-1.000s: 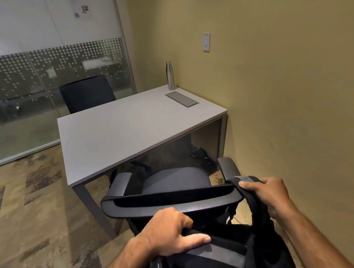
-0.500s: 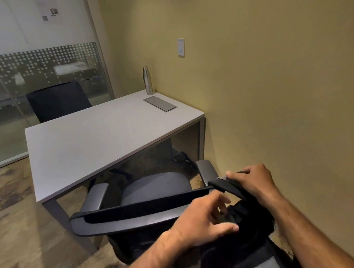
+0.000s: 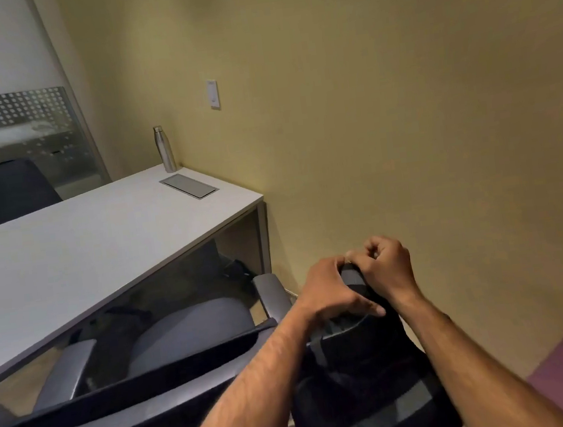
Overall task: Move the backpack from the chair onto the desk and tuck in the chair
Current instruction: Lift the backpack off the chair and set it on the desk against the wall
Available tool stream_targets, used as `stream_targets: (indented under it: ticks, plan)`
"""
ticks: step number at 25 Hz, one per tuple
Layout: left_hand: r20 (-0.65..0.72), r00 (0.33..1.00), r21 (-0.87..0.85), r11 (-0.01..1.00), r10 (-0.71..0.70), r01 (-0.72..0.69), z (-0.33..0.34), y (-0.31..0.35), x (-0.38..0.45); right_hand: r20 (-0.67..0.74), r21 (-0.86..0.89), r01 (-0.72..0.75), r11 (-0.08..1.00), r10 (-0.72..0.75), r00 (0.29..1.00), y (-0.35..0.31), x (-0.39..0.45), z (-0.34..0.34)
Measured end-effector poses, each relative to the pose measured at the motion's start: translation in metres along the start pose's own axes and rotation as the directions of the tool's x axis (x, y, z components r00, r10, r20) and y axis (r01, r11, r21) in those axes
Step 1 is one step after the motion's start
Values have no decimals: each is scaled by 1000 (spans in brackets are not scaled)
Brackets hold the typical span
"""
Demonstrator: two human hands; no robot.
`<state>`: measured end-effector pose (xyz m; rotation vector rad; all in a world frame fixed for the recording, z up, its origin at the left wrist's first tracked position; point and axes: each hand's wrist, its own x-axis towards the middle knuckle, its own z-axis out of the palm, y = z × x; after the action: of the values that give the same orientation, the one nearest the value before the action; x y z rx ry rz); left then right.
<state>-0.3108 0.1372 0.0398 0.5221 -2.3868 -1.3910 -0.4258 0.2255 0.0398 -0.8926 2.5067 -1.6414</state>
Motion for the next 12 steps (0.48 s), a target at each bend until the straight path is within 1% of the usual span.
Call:
stream_targets:
  ticks: [1, 2, 3, 4, 6, 8, 10, 12]
  plan:
    - [-64, 998, -59, 998, -24, 21, 11, 4, 2, -16, 106, -41, 994, 43, 999, 5, 3, -6]
    - [-120, 991, -119, 992, -56, 41, 18, 6, 5, -2, 206, -87, 975, 90, 996, 11, 3, -13]
    - [-162, 983, -175, 983, -89, 61, 24, 8, 10, 5, 243, -110, 964, 112, 994, 22, 1, -21]
    - [-194, 974, -210, 975, -118, 76, 28, 8, 15, -3, 208, -111, 972, 114, 994, 37, -3, -29]
    - [-237, 963, -226, 971, -131, 77, 31, 10, 26, -44, 62, -148, 987, 151, 988, 74, -13, -48]
    - [-237, 962, -256, 964, -132, 69, 38, 14, 36, -69, -3, -269, 963, 268, 961, 107, -23, -66]
    - [-256, 953, -300, 950, -164, 83, 47, 19, 46, -51, -7, -361, 933, 360, 931, 132, -30, -77]
    - [-312, 928, -334, 938, -203, 93, 54, 21, 58, -50, 43, -426, 904, 428, 902, 146, -42, -79]
